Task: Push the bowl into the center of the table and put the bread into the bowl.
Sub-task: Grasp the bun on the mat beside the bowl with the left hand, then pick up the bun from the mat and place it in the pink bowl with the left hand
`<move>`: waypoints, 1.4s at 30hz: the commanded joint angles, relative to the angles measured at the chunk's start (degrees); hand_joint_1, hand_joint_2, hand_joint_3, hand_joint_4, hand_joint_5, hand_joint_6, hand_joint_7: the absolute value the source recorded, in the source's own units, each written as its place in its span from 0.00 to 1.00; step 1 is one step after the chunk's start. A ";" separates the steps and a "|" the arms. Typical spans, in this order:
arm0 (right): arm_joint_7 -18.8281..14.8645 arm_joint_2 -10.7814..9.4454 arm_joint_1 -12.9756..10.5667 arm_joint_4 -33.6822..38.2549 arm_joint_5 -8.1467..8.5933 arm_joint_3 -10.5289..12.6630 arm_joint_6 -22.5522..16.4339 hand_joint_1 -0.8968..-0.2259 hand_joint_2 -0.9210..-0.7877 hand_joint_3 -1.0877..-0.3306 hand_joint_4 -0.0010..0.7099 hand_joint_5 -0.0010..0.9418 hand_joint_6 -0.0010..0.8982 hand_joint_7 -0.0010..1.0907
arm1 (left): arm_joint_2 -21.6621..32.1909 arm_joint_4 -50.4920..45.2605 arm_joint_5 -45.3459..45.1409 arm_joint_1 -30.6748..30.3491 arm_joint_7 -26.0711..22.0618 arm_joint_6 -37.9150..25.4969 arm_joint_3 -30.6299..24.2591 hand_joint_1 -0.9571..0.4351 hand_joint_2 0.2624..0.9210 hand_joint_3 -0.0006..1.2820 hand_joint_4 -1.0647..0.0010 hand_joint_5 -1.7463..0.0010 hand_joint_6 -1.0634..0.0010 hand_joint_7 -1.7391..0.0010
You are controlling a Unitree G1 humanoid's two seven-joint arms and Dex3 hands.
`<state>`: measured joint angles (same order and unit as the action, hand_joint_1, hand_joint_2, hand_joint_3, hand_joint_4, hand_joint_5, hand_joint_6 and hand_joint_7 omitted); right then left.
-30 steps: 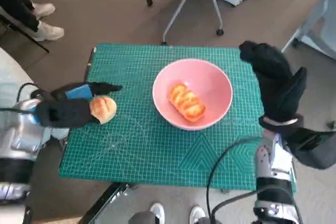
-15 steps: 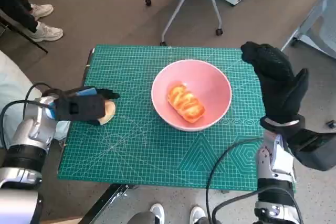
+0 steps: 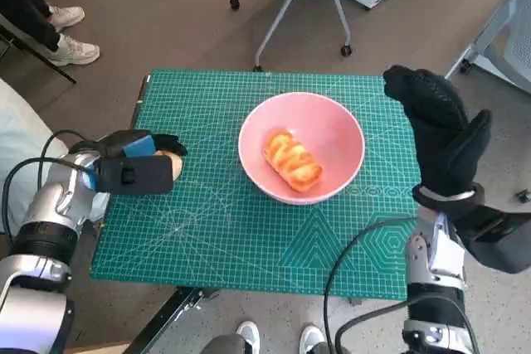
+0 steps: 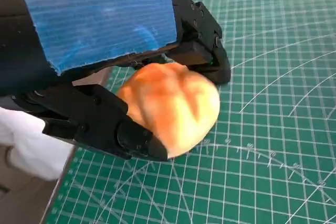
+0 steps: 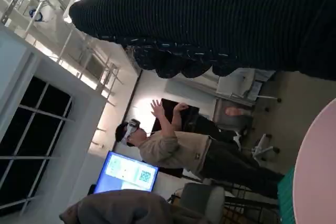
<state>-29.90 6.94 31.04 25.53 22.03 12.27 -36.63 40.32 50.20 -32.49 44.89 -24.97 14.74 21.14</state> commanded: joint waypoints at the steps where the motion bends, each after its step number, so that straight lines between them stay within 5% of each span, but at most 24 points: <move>1: 0.32 0.46 -1.35 0.13 -0.47 -0.06 0.97 0.29 0.00 0.47 0.28 0.00 0.15 0.34 | 2.15 -6.13 2.90 -2.49 -2.39 1.06 -2.37 0.69 1.00 0.07 0.37 0.33 0.43 0.31; 11: -0.15 0.74 -0.82 0.81 -0.16 -0.08 1.16 0.30 0.00 0.47 0.28 0.00 0.15 0.34 | 3.74 -29.38 11.47 -7.73 -6.34 -0.84 -10.96 0.69 1.00 0.04 0.33 0.34 0.39 0.35; 21: -0.31 0.70 -0.35 1.06 -0.24 -0.47 1.52 0.30 0.00 0.46 0.28 0.00 0.15 0.34 | 0.54 -42.00 15.30 -5.18 -6.06 -3.06 -14.57 0.69 0.99 0.04 0.31 0.33 0.37 0.38; 34: -1.56 0.61 -0.29 1.45 0.53 -0.45 1.25 0.32 0.00 0.46 0.27 0.00 0.14 0.34 | -8.73 -43.04 13.34 4.11 -4.92 -1.31 -9.60 0.69 0.97 0.04 0.30 0.34 0.35 0.39; 42: -1.77 0.82 -0.84 1.00 0.58 -0.23 1.26 0.32 0.00 0.46 0.27 0.00 0.14 0.35 | -14.37 -35.13 12.15 10.64 -6.35 0.28 -4.69 0.69 1.00 0.03 0.31 0.35 0.38 0.35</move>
<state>-31.23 7.53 31.20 26.23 22.39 12.01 -35.91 27.68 11.46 -19.87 52.61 -30.78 13.95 14.87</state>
